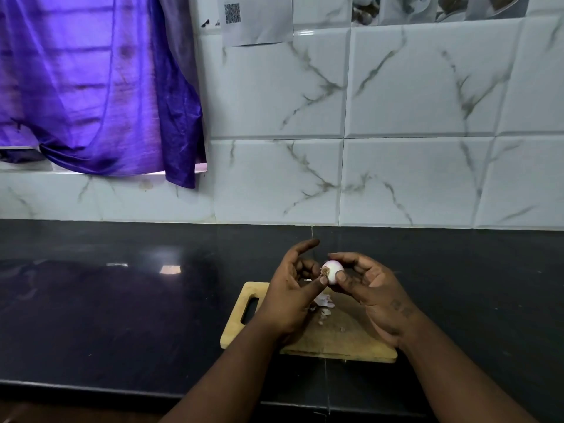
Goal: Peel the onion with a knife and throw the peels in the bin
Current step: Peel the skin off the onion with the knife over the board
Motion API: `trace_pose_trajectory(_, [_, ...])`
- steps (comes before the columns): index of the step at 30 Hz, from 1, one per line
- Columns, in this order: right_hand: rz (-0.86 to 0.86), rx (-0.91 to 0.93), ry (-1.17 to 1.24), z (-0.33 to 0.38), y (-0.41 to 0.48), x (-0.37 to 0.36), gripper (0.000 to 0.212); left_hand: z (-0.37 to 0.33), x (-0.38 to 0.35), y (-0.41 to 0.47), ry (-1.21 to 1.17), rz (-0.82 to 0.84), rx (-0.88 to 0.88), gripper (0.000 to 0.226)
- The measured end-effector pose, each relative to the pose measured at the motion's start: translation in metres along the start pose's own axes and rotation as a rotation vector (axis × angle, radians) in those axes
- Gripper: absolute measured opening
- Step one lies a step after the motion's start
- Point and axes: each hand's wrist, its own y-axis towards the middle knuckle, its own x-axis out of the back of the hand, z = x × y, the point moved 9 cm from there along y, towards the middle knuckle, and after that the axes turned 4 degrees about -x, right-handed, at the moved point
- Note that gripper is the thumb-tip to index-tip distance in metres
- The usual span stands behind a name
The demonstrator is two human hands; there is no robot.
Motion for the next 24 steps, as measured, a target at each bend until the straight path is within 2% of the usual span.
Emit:
trace_pose_trajectory(6, [-0.035,0.052,-0.118,0.003,0.0,0.004,0.042,0.001,0.003,0.0,0.039,-0.042,-0.006,0.073])
trace_pose_trajectory(10, [-0.01,0.049,-0.11,0.004,-0.001,0.001,0.042,0.002,0.007,0.001,0.071,-0.07,-0.004,0.076])
trace_pose_trajectory(19, [-0.033,0.124,-0.256,0.009,-0.001,0.002,0.035,0.007,0.005,0.002,-0.145,-0.055,0.048,0.069])
trace_pose_trajectory(24, [-0.077,0.192,-0.37,0.011,-0.002,0.003,0.035,0.007,0.006,0.0,-0.024,-0.064,0.047,0.062])
